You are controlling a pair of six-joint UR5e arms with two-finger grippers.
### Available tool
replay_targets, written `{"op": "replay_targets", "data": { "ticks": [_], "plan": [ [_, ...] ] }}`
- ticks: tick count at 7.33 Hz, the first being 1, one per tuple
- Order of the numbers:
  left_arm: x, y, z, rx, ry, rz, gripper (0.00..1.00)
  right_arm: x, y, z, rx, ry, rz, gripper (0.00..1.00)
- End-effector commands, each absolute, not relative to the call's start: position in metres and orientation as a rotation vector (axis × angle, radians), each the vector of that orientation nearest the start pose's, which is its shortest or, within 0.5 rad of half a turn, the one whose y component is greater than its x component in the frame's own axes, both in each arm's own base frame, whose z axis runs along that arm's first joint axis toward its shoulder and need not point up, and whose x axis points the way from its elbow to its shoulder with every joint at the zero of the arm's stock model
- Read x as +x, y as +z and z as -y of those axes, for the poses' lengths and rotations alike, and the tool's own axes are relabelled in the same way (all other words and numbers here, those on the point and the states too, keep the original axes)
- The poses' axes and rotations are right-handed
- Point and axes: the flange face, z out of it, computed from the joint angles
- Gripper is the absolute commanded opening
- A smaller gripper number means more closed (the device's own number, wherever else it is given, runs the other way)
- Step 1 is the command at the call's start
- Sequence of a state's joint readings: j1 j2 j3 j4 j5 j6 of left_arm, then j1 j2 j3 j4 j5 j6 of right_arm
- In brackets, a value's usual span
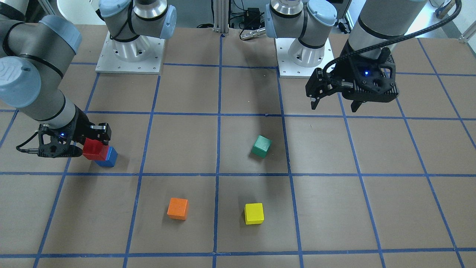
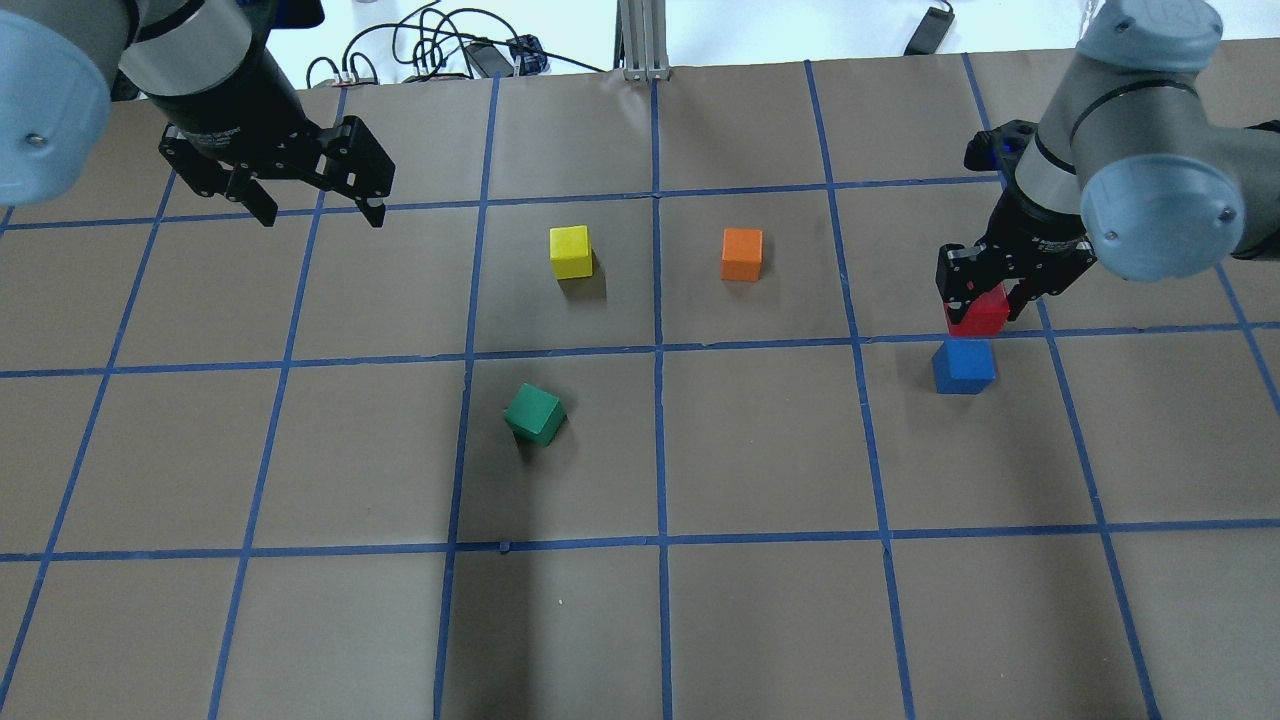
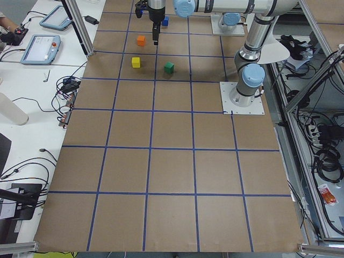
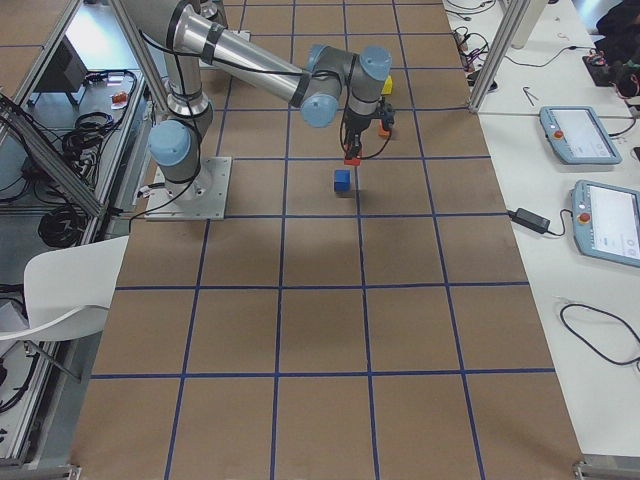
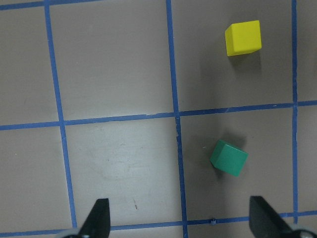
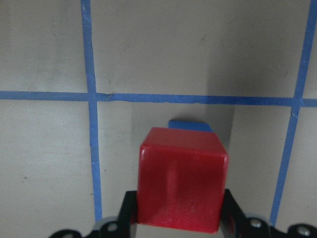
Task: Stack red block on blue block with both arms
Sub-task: 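Lower the red cube onto the blue cube and open the right gripper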
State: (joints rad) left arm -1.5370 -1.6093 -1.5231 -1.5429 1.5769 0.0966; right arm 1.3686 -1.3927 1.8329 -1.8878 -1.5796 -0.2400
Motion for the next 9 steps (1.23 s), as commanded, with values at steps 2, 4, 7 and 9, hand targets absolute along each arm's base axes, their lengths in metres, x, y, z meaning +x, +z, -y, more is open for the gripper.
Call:
{"op": "replay_targets", "data": {
  "ticks": [2, 4, 7, 9],
  "plan": [
    [-0.115, 0.496, 0.516, 0.098, -0.062, -3.131, 1.00, -0.005, 0.287, 0.526, -0.126, 0.179, -3.097, 0.00],
    [-0.115, 0.496, 0.516, 0.098, -0.062, -3.131, 1.00, -0.003, 0.280, 0.520, -0.105, 0.198, -3.081, 0.00],
    [-0.115, 0.497, 0.516, 0.098, -0.064, -3.131, 1.00, 0.001, 0.267, 0.519, -0.106, 0.193, -3.058, 0.00],
    [-0.115, 0.496, 0.516, 0.096, -0.062, -3.131, 1.00, 0.000, 0.269, 0.521, -0.129, 0.159, -3.066, 0.00]
  ]
}}
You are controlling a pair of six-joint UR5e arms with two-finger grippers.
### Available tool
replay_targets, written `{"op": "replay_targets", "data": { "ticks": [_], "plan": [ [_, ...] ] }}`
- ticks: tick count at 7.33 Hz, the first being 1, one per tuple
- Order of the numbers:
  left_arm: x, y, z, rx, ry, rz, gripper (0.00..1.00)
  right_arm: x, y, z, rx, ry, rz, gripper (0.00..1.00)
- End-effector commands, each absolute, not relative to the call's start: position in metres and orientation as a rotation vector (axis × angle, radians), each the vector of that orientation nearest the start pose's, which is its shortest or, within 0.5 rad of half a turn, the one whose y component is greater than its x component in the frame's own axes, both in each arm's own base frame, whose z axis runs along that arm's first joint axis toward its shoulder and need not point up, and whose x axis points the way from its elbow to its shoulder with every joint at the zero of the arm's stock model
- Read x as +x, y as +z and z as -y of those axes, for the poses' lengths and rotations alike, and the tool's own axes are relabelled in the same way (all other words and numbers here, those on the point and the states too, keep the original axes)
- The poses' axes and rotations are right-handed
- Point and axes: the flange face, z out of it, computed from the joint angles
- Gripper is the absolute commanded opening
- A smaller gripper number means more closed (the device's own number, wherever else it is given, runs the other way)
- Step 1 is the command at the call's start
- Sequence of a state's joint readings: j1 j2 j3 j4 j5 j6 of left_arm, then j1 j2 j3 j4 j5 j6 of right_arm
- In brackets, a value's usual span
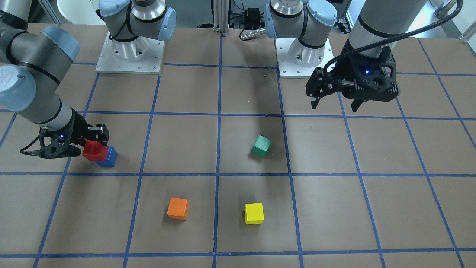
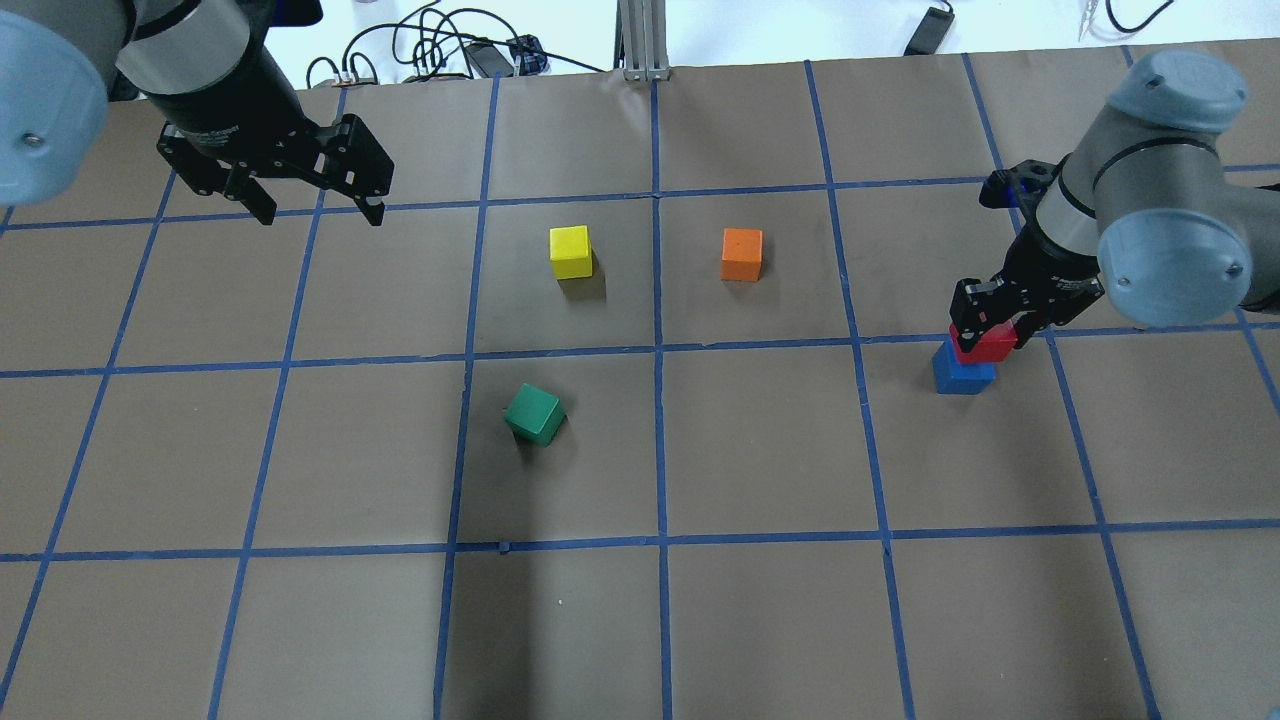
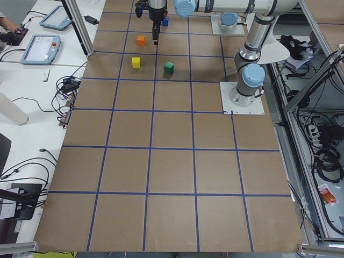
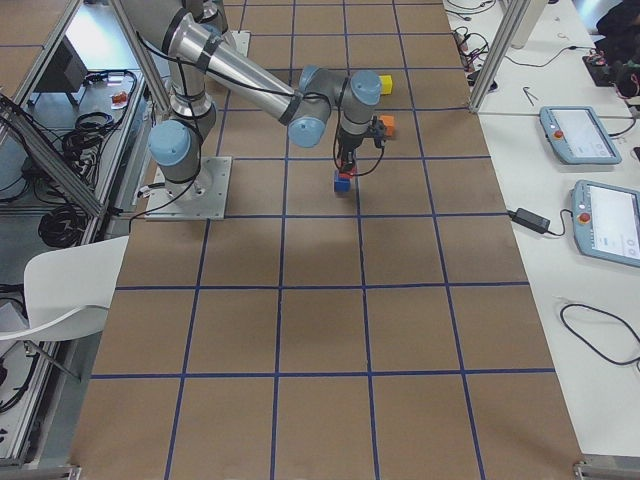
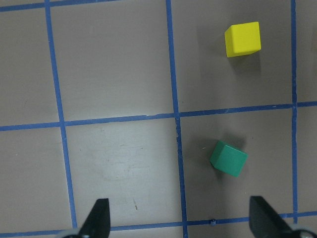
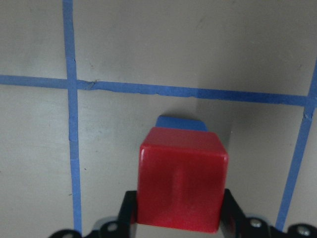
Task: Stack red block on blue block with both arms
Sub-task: 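Lower the red cube onto the blue cube and open the right gripper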
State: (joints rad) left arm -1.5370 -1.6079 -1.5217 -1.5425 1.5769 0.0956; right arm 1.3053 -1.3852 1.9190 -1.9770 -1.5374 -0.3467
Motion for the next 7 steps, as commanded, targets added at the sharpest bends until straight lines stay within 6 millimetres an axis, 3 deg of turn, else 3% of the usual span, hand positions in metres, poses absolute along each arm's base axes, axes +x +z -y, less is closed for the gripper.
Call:
{"op": "replay_targets", "data": {
  "ticks": [1, 3, 5, 6, 7],
  "plan": [
    [-0.115, 0.496, 0.516, 0.096, -0.062, -3.131, 1.00, 0.001, 0.267, 0.520, -0.119, 0.167, -3.062, 0.00],
    [-0.115, 0.497, 0.515, 0.096, -0.064, -3.129, 1.00, 0.003, 0.254, 0.510, -0.111, 0.213, -3.053, 0.00],
    [-0.115, 0.497, 0.515, 0.096, -0.066, -3.131, 1.00, 0.002, 0.253, 0.509, -0.126, 0.210, -3.061, 0.00],
    [-0.115, 0.497, 0.516, 0.096, -0.064, -3.131, 1.00, 0.002, 0.254, 0.510, -0.131, 0.203, -3.066, 0.27],
    [-0.115, 0.496, 0.516, 0.096, -0.062, -3.131, 1.00, 0.002, 0.253, 0.510, -0.138, 0.204, -3.063, 0.69]
  ]
}}
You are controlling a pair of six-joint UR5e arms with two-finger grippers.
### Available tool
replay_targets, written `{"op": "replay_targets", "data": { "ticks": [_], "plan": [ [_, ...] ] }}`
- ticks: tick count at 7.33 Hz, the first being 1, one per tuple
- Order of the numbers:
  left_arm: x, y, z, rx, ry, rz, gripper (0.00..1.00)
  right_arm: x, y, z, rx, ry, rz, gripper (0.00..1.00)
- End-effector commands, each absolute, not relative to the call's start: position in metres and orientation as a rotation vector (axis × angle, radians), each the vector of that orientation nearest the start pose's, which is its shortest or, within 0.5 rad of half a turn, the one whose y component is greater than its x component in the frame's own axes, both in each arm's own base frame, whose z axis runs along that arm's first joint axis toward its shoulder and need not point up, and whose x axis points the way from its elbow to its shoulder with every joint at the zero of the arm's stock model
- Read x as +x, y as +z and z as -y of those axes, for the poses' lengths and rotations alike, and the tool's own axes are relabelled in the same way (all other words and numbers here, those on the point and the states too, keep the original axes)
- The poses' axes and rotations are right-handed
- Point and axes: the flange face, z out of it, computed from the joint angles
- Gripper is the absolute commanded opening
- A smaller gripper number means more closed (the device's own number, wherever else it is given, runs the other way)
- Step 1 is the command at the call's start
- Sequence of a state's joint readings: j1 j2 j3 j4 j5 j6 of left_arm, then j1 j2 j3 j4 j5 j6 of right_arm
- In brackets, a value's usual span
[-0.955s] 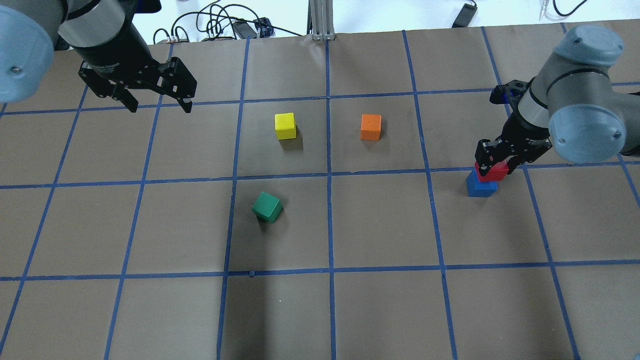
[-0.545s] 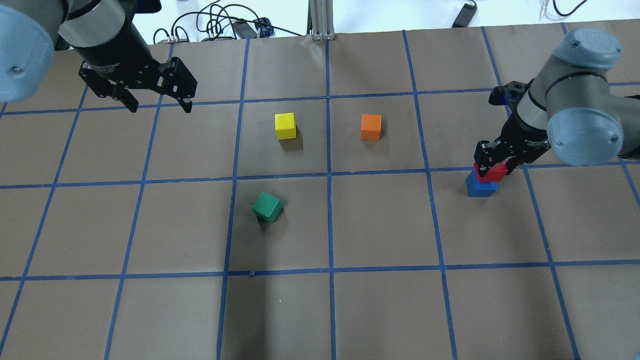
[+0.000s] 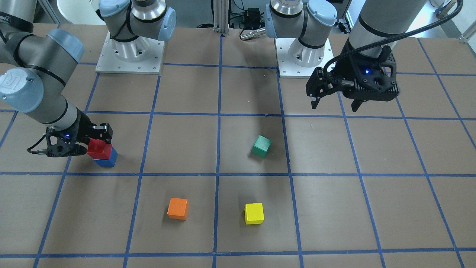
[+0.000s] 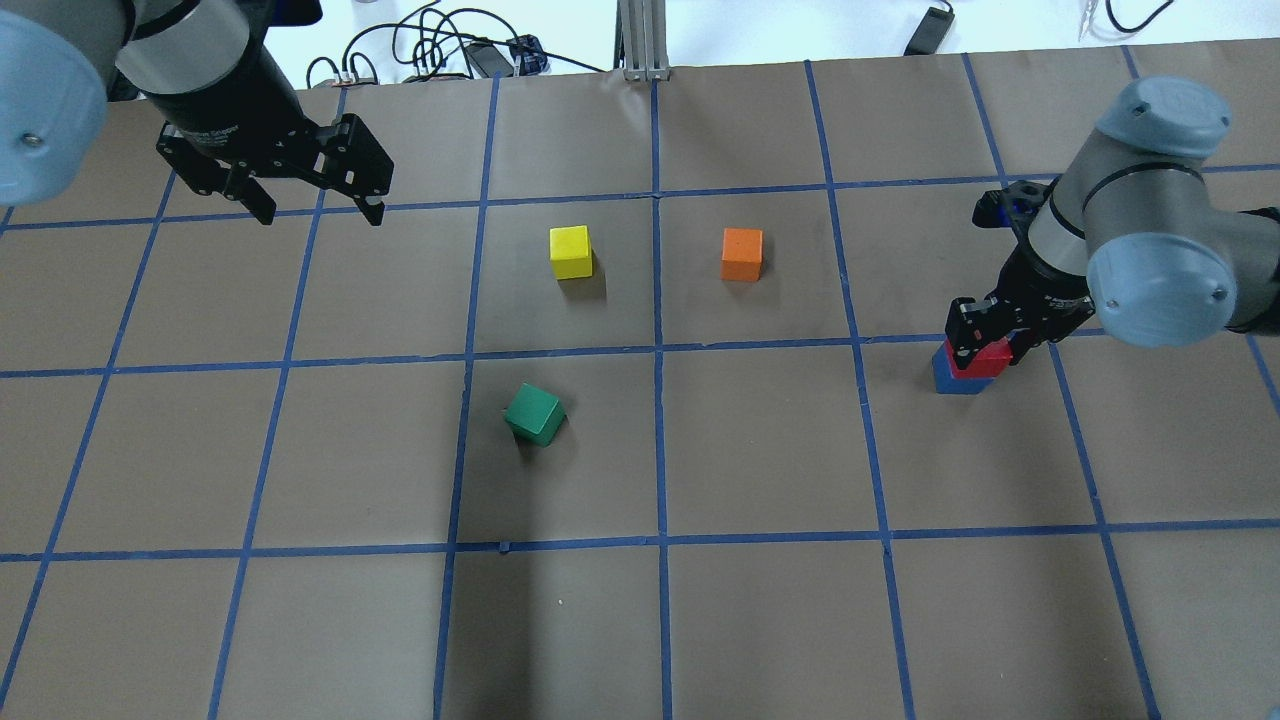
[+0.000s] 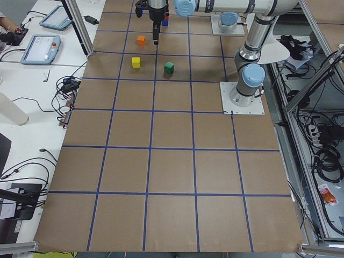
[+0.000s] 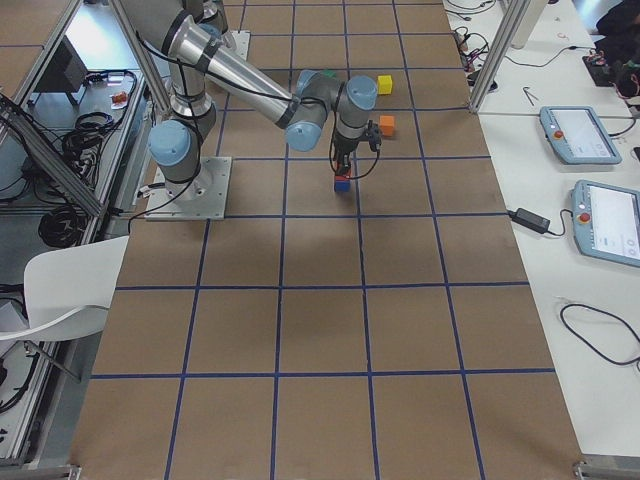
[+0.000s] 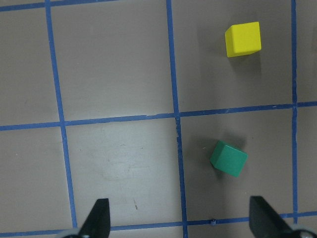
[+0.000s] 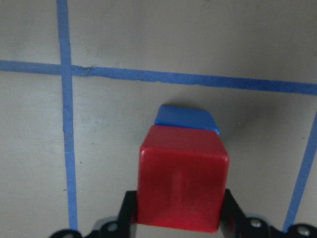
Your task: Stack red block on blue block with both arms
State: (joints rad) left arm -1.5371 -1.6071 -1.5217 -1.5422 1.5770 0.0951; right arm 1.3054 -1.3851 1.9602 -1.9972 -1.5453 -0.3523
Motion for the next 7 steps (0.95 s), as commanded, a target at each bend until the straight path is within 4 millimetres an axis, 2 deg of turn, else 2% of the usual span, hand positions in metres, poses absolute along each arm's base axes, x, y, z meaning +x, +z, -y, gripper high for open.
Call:
{"op": "replay_targets", "data": {
  "ticks": [1, 2, 4, 5, 7],
  "plan": [
    [-0.115, 0.497, 0.516, 0.096, -0.064, -3.131, 1.00, 0.002, 0.253, 0.510, -0.136, 0.205, -3.065, 0.80],
    [-0.115, 0.496, 0.516, 0.096, -0.062, -3.131, 1.00, 0.002, 0.256, 0.511, -0.136, 0.200, -3.066, 0.97],
    [-0.115, 0.497, 0.516, 0.096, -0.064, -3.131, 1.00, 0.001, 0.270, 0.514, -0.137, 0.172, -3.071, 1.00],
    [-0.115, 0.497, 0.515, 0.096, -0.066, -3.131, 1.00, 0.000, 0.289, 0.519, -0.134, 0.184, -3.069, 1.00],
    [-0.115, 0.498, 0.515, 0.098, -0.069, -3.130, 1.00, -0.002, 0.353, 0.534, -0.122, 0.262, -3.044, 1.00]
  ]
}}
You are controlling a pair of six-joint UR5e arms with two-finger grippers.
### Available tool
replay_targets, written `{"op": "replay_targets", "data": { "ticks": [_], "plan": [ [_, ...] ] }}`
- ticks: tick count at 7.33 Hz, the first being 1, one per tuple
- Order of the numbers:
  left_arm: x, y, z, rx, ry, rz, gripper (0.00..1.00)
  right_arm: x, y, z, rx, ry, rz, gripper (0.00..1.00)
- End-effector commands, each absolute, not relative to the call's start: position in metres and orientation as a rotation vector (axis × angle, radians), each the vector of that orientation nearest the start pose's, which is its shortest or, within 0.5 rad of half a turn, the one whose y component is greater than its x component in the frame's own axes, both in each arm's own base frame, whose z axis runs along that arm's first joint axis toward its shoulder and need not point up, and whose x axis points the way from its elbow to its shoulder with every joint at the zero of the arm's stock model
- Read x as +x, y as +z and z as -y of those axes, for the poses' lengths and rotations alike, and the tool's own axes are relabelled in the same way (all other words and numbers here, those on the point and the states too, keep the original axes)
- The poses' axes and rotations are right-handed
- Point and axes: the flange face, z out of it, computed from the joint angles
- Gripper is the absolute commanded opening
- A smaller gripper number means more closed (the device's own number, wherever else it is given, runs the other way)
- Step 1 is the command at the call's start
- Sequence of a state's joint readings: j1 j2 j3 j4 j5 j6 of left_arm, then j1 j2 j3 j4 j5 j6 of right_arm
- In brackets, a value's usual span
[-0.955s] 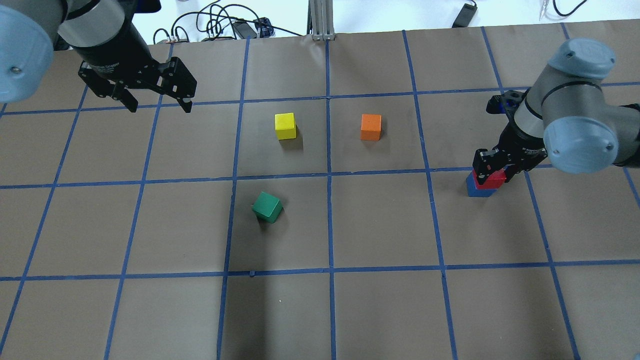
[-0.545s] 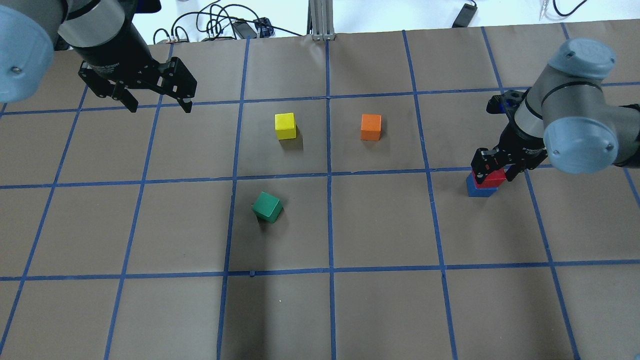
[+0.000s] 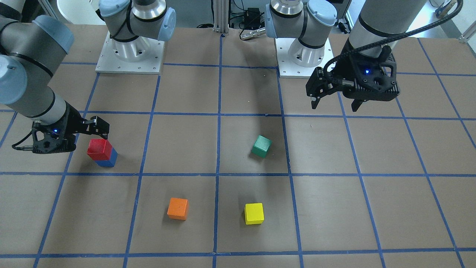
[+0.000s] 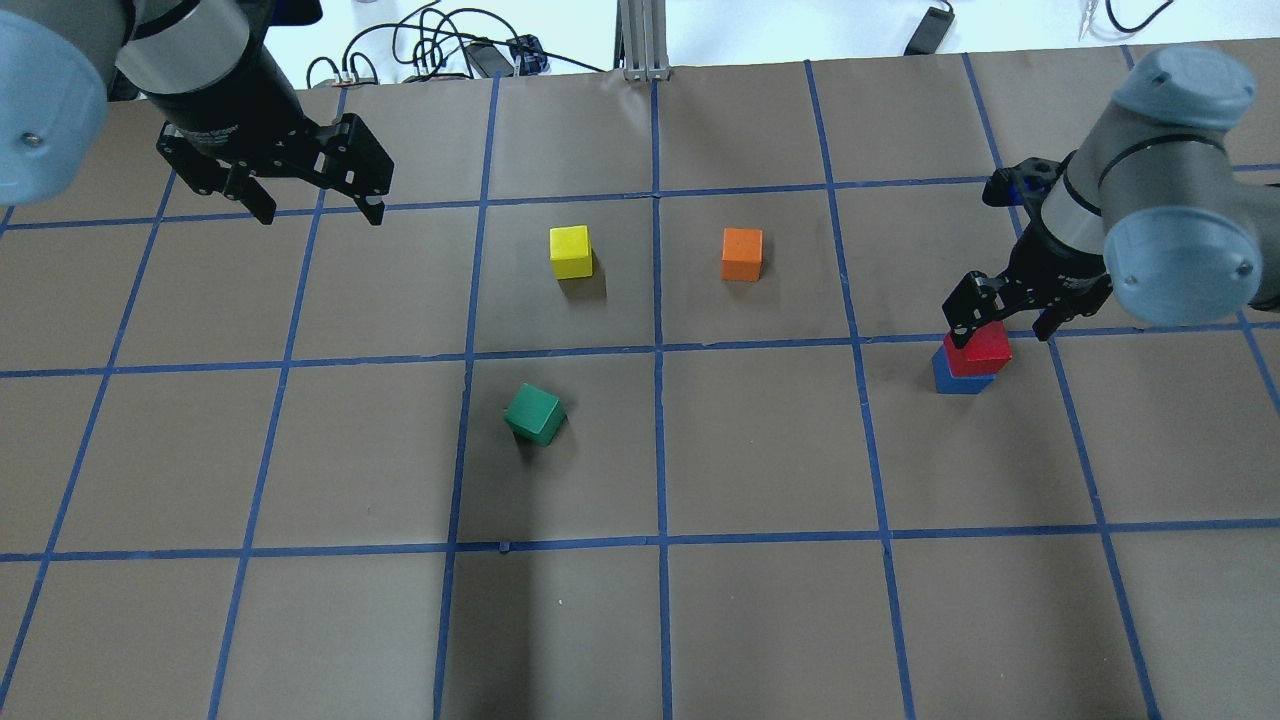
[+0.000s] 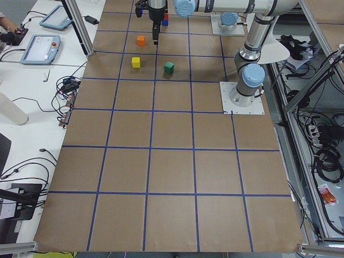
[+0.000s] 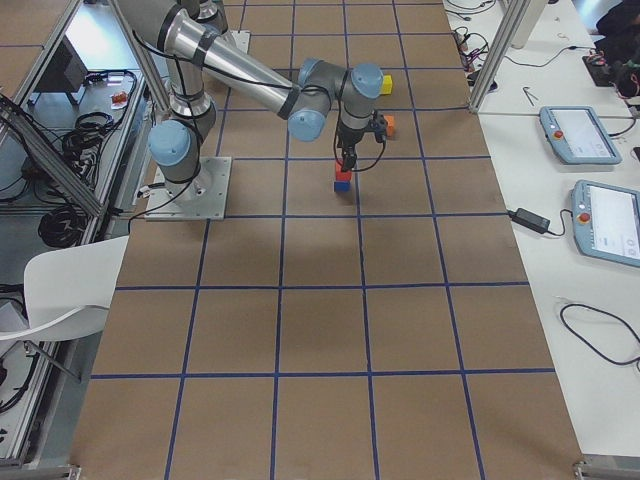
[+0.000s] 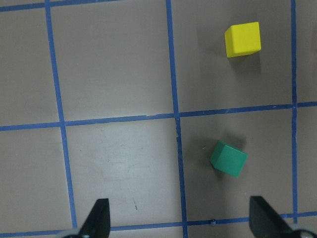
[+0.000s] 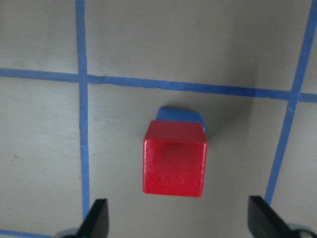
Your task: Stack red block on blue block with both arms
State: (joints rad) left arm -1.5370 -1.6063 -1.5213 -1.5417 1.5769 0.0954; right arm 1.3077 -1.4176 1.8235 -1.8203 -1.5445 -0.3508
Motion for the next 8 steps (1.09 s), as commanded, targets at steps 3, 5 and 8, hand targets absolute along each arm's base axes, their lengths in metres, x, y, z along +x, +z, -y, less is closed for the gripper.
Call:
{"op": "replay_targets", "data": {
  "ticks": [3, 5, 8],
  "plan": [
    [-0.115, 0.498, 0.515, 0.098, -0.069, -3.130, 1.00, 0.040, 0.438, 0.548, -0.098, 0.190, -3.091, 1.00],
    [-0.115, 0.498, 0.515, 0.096, -0.069, -3.130, 1.00, 0.089, 0.447, 0.536, -0.160, 0.178, -3.098, 1.00],
    [-0.115, 0.498, 0.515, 0.098, -0.069, -3.130, 1.00, 0.130, 0.467, 0.504, -0.064, 0.131, -3.120, 1.00]
  ]
}}
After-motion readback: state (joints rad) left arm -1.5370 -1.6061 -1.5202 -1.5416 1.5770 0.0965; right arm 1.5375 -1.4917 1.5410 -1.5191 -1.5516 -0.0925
